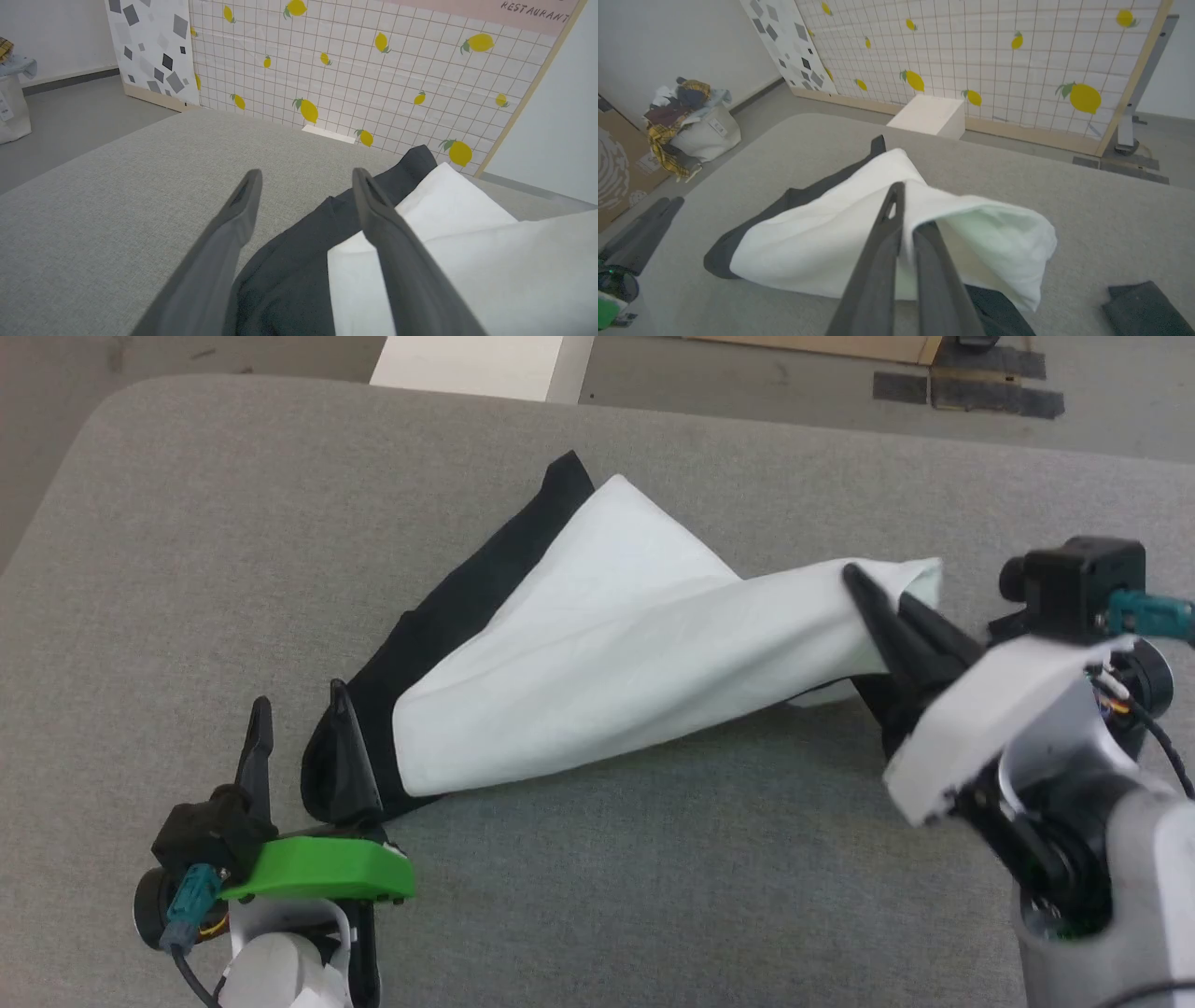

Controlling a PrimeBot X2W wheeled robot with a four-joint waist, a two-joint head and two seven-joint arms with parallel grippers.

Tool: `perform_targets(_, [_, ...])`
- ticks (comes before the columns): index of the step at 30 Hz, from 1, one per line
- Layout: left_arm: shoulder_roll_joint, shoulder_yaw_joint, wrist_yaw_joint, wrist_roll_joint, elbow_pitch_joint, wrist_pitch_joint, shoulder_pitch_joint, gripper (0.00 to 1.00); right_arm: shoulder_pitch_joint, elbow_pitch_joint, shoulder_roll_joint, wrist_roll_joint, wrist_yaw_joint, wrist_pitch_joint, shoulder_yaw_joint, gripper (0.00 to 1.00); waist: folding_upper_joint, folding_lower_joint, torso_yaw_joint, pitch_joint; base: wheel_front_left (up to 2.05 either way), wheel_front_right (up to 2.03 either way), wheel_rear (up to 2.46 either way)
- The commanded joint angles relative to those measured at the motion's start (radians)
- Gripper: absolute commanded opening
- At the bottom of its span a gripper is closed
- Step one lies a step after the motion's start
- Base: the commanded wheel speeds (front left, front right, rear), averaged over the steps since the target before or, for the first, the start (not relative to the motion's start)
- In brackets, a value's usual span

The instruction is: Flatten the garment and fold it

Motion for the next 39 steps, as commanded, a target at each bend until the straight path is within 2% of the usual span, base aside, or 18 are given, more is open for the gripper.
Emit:
perform_targets(1, [-0.005, 0.000, 0.003, -0.001, 0.002, -0.004, -0.005, 1.00, 0.037, -0.054, -0.007, 0.014, -0.001, 0.024, 0.012, 0.00, 0.0106, 0.0000, -0.003, -0.016, 0.00, 0.00, 0.00])
perform_targets(8, [-0.005, 0.016, 0.009, -0.004, -0.001, -0.004, 0.019, 1.00, 0.231, -0.393, -0.021, 0.100, -0.001, 0.164, 0.031, 0.00, 0.0106, 0.0000, -0.027, -0.043, 0.00, 0.00, 0.00])
perform_targets(11, [-0.005, 0.024, 0.009, -0.003, -0.005, -0.004, 0.025, 1.00, 0.283, -0.471, -0.019, 0.108, -0.001, 0.193, -0.008, 0.00, 0.0106, 0.0000, -0.034, -0.043, 0.00, 0.00, 0.00])
perform_targets(14, [-0.005, 0.028, 0.010, -0.004, -0.011, -0.004, 0.024, 1.00, 0.287, -0.483, -0.017, 0.103, -0.001, 0.210, -0.064, 0.00, 0.0106, 0.0000, -0.039, -0.033, 0.00, 0.00, 0.00])
perform_targets(17, [-0.005, 0.023, 0.011, -0.007, -0.016, -0.005, 0.014, 1.00, 0.217, -0.397, -0.029, 0.095, -0.001, 0.213, -0.105, 0.00, 0.0106, 0.0000, -0.040, -0.011, 0.00, 0.00, 0.00])
perform_targets(20, [-0.005, 0.003, 0.009, -0.014, -0.018, -0.005, -0.010, 1.00, 0.081, -0.225, -0.063, 0.063, -0.001, 0.186, -0.133, 0.00, 0.0106, 0.0000, -0.026, 0.026, 0.00, 0.00, 0.00])
perform_targets(27, [-0.005, -0.064, 0.016, -0.043, -0.021, -0.005, -0.075, 1.00, -0.260, 0.276, -0.139, -0.015, -0.001, 0.014, -0.107, 0.00, 0.0106, 0.0000, 0.043, 0.131, 0.00, 0.00, 0.00])
perform_targets(34, [-0.005, -0.112, 0.026, -0.073, -0.018, -0.005, -0.133, 1.00, -0.508, 0.641, -0.162, -0.145, -0.001, -0.201, -0.146, 0.00, 0.0106, 0.0000, 0.112, 0.214, 0.00, 0.00, 0.00])
perform_targets(35, [-0.005, -0.117, 0.028, -0.075, -0.016, -0.005, -0.139, 1.00, -0.536, 0.691, -0.155, -0.155, -0.001, -0.232, -0.156, 0.08, 0.0106, 0.0000, 0.116, 0.220, 0.00, 0.00, 0.00])
perform_targets(36, [-0.005, -0.120, 0.029, -0.076, -0.015, -0.005, -0.142, 1.00, -0.552, 0.729, -0.151, -0.162, -0.001, -0.244, -0.156, 0.35, 0.0106, 0.0000, 0.119, 0.223, 0.00, 0.00, 0.00])
perform_targets(37, [-0.005, -0.122, 0.030, -0.077, -0.013, -0.005, -0.144, 1.00, -0.571, 0.776, -0.148, -0.170, -0.001, -0.251, -0.155, 1.00, 0.0106, 0.0000, 0.120, 0.223, 0.00, 0.00, 0.00])
perform_targets(39, [-0.005, -0.125, 0.034, -0.076, -0.012, -0.005, -0.143, 1.00, -0.600, 0.825, -0.148, -0.182, -0.001, -0.291, -0.151, 1.00, 0.0106, 0.0000, 0.118, 0.222, 0.00, 0.00, 0.00])
